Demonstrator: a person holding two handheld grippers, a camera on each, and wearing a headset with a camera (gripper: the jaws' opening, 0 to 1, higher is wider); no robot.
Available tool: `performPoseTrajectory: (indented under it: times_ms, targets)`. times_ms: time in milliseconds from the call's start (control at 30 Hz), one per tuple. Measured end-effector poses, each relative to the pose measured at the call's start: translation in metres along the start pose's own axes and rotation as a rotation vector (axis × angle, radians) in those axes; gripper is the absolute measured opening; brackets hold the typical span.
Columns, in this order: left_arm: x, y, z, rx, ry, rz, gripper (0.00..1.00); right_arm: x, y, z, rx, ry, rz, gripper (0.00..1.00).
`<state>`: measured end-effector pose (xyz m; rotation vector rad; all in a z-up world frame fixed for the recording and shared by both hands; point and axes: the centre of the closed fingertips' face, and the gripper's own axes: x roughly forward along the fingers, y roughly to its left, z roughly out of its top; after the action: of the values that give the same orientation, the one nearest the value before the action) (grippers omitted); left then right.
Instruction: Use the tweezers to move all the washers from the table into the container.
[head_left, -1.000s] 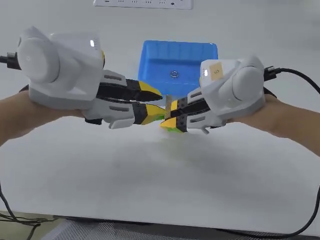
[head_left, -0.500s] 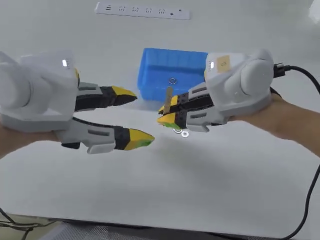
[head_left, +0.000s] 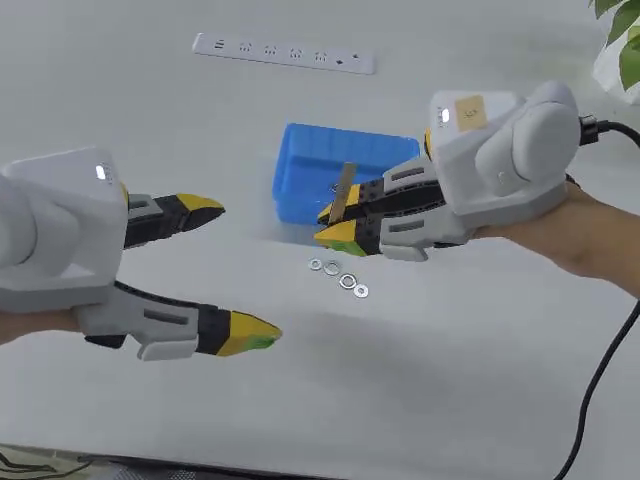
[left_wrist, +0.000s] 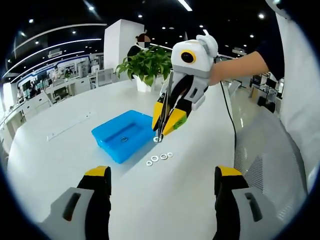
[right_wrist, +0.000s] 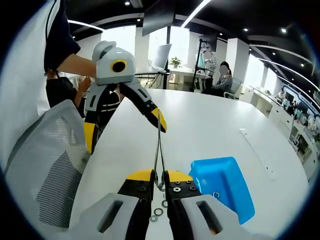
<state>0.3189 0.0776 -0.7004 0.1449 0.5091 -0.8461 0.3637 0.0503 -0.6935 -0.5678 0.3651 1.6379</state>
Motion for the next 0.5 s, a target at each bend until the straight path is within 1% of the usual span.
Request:
performPoseTrajectory:
  times_ms: [67, 133, 267, 367, 400, 500]
  targets:
    - [-0.002, -0.001, 0.005, -0.003, -0.026, 0.0, 0.97, -0.002, -0.002, 0.002, -0.003, 0.001, 0.0, 0.09]
    - [-0.004, 0.0, 0.007, 0.005, -0.038, 0.01, 0.98, -0.005, -0.005, 0.004, -0.016, 0.008, -0.001, 0.09]
    - [-0.005, 0.006, 0.006, -0.02, -0.057, 0.022, 0.99, -0.011, -0.012, 0.014, -0.048, 0.017, -0.001, 0.09]
    - [-0.005, 0.01, 0.003, -0.033, -0.058, 0.031, 0.99, -0.016, -0.022, 0.019, -0.057, 0.013, -0.01, 0.09]
    - [-0.005, 0.011, 0.003, -0.034, -0.061, 0.033, 0.99, -0.018, -0.026, 0.022, -0.051, 0.0, -0.013, 0.09]
    - [-0.004, 0.013, 0.003, -0.061, -0.072, 0.038, 0.99, -0.022, -0.042, 0.023, -0.043, -0.006, -0.039, 0.09]
